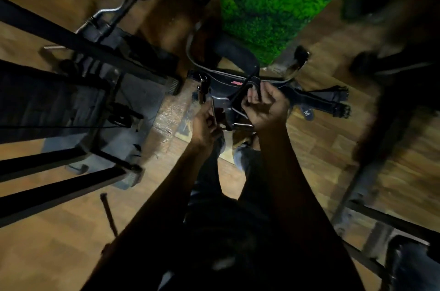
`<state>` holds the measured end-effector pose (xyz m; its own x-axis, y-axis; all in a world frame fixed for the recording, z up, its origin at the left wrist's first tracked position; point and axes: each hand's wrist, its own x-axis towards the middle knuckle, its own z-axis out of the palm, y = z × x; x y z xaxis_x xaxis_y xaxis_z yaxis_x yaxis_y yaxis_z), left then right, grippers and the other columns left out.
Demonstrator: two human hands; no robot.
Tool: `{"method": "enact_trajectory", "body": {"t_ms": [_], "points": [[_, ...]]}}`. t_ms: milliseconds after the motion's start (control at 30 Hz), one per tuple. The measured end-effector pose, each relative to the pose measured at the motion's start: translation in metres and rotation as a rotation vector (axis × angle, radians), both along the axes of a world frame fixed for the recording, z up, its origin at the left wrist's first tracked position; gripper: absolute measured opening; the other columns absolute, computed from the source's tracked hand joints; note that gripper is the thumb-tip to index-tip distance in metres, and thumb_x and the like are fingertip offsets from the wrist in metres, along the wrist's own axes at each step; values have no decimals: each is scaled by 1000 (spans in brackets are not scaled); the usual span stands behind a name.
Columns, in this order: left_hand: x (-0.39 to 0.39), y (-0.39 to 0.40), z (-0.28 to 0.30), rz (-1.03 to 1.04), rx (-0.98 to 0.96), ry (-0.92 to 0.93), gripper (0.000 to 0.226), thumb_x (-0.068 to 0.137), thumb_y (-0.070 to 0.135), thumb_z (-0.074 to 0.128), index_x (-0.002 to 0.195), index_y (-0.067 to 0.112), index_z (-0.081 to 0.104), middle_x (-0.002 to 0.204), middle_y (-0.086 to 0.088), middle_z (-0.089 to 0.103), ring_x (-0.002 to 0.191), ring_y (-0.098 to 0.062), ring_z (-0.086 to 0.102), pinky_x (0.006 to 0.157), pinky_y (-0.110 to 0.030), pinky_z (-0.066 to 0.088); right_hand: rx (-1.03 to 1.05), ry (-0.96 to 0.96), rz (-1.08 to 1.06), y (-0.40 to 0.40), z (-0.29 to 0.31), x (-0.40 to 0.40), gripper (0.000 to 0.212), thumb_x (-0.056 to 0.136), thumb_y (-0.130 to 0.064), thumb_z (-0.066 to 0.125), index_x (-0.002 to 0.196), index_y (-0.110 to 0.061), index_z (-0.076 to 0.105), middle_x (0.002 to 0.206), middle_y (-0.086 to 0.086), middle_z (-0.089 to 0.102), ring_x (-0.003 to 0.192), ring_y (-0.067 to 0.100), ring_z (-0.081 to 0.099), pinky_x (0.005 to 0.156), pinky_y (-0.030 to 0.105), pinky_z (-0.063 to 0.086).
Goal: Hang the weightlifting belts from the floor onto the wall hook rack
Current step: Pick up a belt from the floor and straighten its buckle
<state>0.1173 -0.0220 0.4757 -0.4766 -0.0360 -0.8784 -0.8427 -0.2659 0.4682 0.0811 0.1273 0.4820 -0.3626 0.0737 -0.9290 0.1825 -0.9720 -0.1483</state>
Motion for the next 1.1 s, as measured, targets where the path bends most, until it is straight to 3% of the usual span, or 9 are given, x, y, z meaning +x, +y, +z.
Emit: {"method": "enact_trajectory", "body": {"t_ms": [67,200,333,600,733,800,900,1033,1100], "points": [[1,6,21,9,-21,10,33,98,48,62,106,18,69,113,-16,71,108,-31,66,97,-48,50,-51,49,-109,-7,22,-5,59,86,-12,67,145,-10,56,135,9,60,120,21,59,117,35,35],[-19,4,54,152,-91,124,56,86,49,78,113,1,69,112,-23,75,108,-41,72,91,-55,59,-85,78,25,-13,73,-16,10,99,-11,57,105,-6,64,130,10,66,137,23,55,120,46,35],[-72,-15,102,-57,-407,349,22,84,25,77,85,6,67,80,-12,69,81,-32,71,71,-41,56,-28,200,119,-15,114,-27,20,105,-6,46,119,0,59,121,13,69,137,27,54,116,44,42],[-139,-46,242,-567,-924,826,53,69,61,61,77,11,75,78,-15,74,86,-36,72,72,-41,57,809,314,708,-20,156,-43,64,87,14,50,142,-17,60,123,2,69,107,16,68,81,24,60],[-147,-47,306,-450,-608,947,39,70,39,80,56,7,64,55,-6,60,54,-16,52,58,-31,37,1112,423,903,-29,169,-51,55,83,16,62,132,-8,61,115,-2,66,93,7,60,64,-1,44],[-142,-42,343,-377,-397,1046,34,65,28,79,54,-2,65,55,-23,62,53,-22,49,55,-40,35,1133,461,913,-31,175,-56,46,81,21,67,117,-8,65,102,-5,66,96,12,60,63,-1,43],[-140,-38,397,-269,-122,1152,34,71,6,68,38,12,61,41,-5,51,49,-22,44,54,-29,34,1068,515,922,-28,181,-66,42,81,27,67,85,-15,62,77,-14,72,75,-3,68,61,5,49],[-150,-58,423,28,298,1153,27,92,13,54,66,8,58,57,-5,55,51,-16,45,50,-24,36,1174,624,987,-21,188,-72,24,88,13,70,92,-11,72,84,-15,77,76,-10,69,75,16,53],[-162,-78,406,155,591,1081,34,101,34,54,99,1,65,92,-16,66,80,-23,60,80,-28,52,1189,686,1018,-20,201,-76,20,91,-1,74,107,-13,71,102,-7,76,89,-7,72,81,18,56]]}}
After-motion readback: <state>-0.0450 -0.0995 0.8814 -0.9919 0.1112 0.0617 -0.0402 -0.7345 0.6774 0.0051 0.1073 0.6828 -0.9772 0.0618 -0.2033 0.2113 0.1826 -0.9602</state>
